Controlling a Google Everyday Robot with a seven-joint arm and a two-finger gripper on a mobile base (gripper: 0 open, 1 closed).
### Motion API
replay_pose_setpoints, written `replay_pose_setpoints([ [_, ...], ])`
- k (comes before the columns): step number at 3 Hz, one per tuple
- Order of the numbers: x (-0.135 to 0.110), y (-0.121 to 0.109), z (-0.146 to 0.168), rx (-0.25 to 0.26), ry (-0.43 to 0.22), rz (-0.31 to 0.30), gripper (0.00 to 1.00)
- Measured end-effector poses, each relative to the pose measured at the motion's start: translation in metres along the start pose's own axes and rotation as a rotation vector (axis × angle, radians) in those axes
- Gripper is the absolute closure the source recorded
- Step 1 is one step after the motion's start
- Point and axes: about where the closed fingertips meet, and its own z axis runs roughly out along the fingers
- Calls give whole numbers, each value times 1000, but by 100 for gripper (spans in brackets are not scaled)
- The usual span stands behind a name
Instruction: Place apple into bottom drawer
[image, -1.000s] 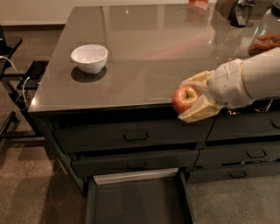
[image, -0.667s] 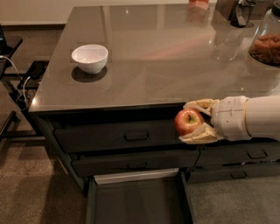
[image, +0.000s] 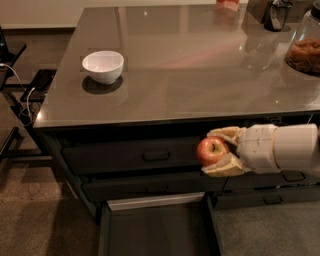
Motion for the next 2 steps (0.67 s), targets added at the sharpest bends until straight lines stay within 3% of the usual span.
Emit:
replay_pose_setpoints([
  [2, 88, 91, 58, -50, 17, 154, 100],
])
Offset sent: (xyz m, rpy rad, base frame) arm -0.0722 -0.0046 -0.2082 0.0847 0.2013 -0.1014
